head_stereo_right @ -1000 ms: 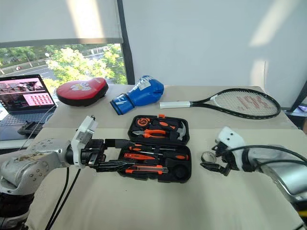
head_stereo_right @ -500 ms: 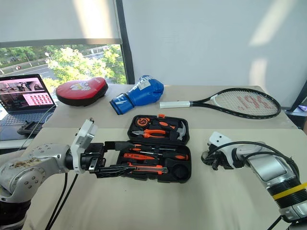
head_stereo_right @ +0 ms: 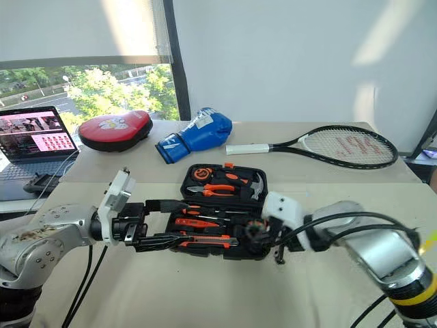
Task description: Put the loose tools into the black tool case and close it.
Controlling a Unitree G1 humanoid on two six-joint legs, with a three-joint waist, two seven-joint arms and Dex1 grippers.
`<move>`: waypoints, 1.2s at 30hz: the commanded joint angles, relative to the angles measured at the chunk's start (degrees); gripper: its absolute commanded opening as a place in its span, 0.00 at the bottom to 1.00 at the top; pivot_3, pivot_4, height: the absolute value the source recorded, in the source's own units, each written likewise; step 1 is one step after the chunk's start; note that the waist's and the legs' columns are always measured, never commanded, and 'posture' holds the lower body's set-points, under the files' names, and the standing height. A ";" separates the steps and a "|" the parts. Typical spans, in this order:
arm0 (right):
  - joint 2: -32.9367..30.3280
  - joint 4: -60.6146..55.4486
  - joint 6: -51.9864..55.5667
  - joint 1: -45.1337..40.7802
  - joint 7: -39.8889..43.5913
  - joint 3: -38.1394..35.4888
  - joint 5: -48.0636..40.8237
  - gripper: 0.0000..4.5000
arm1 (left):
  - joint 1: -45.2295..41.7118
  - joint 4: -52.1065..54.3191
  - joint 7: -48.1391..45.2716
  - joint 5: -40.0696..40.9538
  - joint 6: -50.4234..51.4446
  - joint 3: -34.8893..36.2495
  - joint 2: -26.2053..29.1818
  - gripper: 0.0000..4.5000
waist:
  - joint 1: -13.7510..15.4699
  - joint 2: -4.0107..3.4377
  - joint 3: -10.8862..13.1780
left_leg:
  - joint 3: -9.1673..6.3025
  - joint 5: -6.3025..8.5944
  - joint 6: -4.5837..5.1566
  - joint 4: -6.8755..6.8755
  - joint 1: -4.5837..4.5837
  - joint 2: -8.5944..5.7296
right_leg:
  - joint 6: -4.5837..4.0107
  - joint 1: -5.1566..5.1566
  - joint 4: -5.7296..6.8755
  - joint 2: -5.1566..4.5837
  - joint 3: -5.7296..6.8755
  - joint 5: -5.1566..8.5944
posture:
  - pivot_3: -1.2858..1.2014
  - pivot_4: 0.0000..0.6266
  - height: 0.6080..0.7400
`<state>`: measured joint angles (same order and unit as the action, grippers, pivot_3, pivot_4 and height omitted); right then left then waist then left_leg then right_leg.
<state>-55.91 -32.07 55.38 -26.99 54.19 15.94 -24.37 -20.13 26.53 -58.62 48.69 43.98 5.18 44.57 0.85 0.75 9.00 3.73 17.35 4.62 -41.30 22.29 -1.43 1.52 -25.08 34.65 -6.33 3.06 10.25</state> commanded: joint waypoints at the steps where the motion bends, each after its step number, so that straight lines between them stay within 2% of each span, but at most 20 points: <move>1: -0.56 -0.05 -1.17 0.50 -0.93 3.56 3.80 0.02 | -1.27 0.89 -0.50 -0.32 -1.12 0.07 0.74 1.00 | 0.15 0.00 0.00 | 0.00 0.00 0.00 0.00 0.01 -0.04 | 0.00 -0.01 0.01 -0.03 0.01 0.00 | 0.52 0.24 1.00; 10: -0.24 3.65 -2.29 -1.01 2.71 7.55 6.01 0.02 | -1.00 2.17 1.06 -0.28 -0.50 0.17 0.86 1.00 | 0.03 0.02 0.01 | -0.02 -0.01 -0.01 -0.02 -0.05 -0.06 | 0.00 0.05 0.07 0.00 0.07 0.01 | 0.52 0.24 1.00; 12: 0.61 3.77 -3.21 -0.94 3.37 6.92 5.41 0.17 | -0.83 2.27 1.64 -0.33 -0.32 0.13 0.82 1.00 | 0.04 0.02 0.01 | -0.02 -0.01 -0.01 -0.04 -0.05 -0.06 | 0.01 0.07 0.07 -0.01 0.07 0.01 | 0.52 0.24 1.00; 14: 1.07 3.50 -3.28 -0.91 3.46 5.67 4.98 0.27 | -0.78 1.81 3.07 -0.45 0.30 0.11 0.55 1.00 | 0.03 0.02 0.01 | -0.03 -0.01 -0.01 -0.04 -0.05 -0.06 | 0.01 0.06 0.07 0.00 0.08 0.01 | 0.52 0.24 1.00; 16: 1.83 2.79 -2.51 -1.05 3.28 2.68 3.20 0.44 | -1.11 0.64 5.63 -0.70 1.35 0.17 -0.12 1.00 | 0.00 0.03 0.01 | -0.04 -0.01 -0.01 -0.01 -0.05 -0.05 | 0.02 0.05 0.07 0.01 0.10 0.01 | 0.52 0.24 1.00; 17: 2.68 2.11 -1.89 -0.96 3.11 -0.25 1.15 0.50 | -1.42 -0.09 7.52 -1.61 1.50 -0.01 -0.67 1.00 | -0.04 0.03 0.01 | -0.05 -0.02 -0.03 0.00 -0.05 -0.04 | 0.02 0.05 0.07 0.02 0.10 0.02 | 0.52 0.24 1.00; 19: 4.35 1.13 -0.33 -0.86 2.33 -5.02 -2.34 0.50 | -2.16 -1.40 11.91 -2.84 2.33 0.08 -2.18 1.00 | -0.07 0.06 0.04 | -0.06 -0.04 -0.06 0.02 -0.04 -0.03 | 0.02 0.04 0.07 0.02 0.09 0.01 | 0.52 0.24 1.00; 22: 10.71 3.33 4.93 -2.73 -3.97 -15.63 -7.69 0.50 | -7.27 -6.31 24.10 -6.51 7.37 -0.58 -7.09 1.00 | 0.18 0.19 0.11 | -0.11 -0.05 -0.07 -0.04 -0.03 -0.04 | 0.01 0.07 0.15 0.01 0.12 0.01 | 0.52 0.24 1.00; 26: 14.46 11.92 6.21 -6.22 -14.31 -19.60 -2.77 0.50 | -17.73 -18.39 39.63 -12.68 14.57 -1.44 -16.41 1.00 | 0.92 0.36 0.20 | -0.18 -0.06 -0.07 -0.14 -0.08 -0.12 | -0.05 0.14 0.30 -0.03 0.12 -0.11 | 0.52 0.24 1.00; 29: 16.89 19.99 6.04 -9.99 -20.39 -19.25 0.90 0.50 | -24.01 -29.24 42.30 -19.19 12.46 -4.24 -19.40 1.00 | 1.01 0.45 0.25 | -0.18 -0.22 -0.04 -0.15 -0.08 -0.34 | -0.06 0.11 0.33 -0.08 0.15 -0.21 | 0.52 0.24 1.00; 33: 19.96 31.12 4.30 -15.55 -21.61 -17.61 2.57 0.50 | -31.08 -43.24 42.26 -22.98 10.23 -3.61 -21.17 1.00 | -0.03 0.47 0.26 | -0.09 -0.36 -0.16 0.18 0.01 -0.43 | -0.06 -0.17 0.38 -0.05 0.07 -0.21 | 0.52 0.24 1.00; 36: 21.67 37.19 3.41 -18.47 -22.05 -16.96 3.53 0.50 | -33.65 -49.48 40.48 -25.57 8.42 -4.19 -20.68 1.00 | -0.81 0.46 0.26 | -0.08 -0.56 -0.24 0.46 0.02 -0.41 | -0.06 -0.19 0.36 0.01 0.13 -0.21 | 0.52 0.24 1.00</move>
<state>-34.58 3.13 60.35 -43.39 32.42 -0.51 -21.48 -52.03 -20.88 -16.70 24.95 54.80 1.01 23.07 0.04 1.22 9.26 3.65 16.80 4.38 -40.78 22.33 -1.84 1.47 -25.28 34.97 -6.32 3.21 10.04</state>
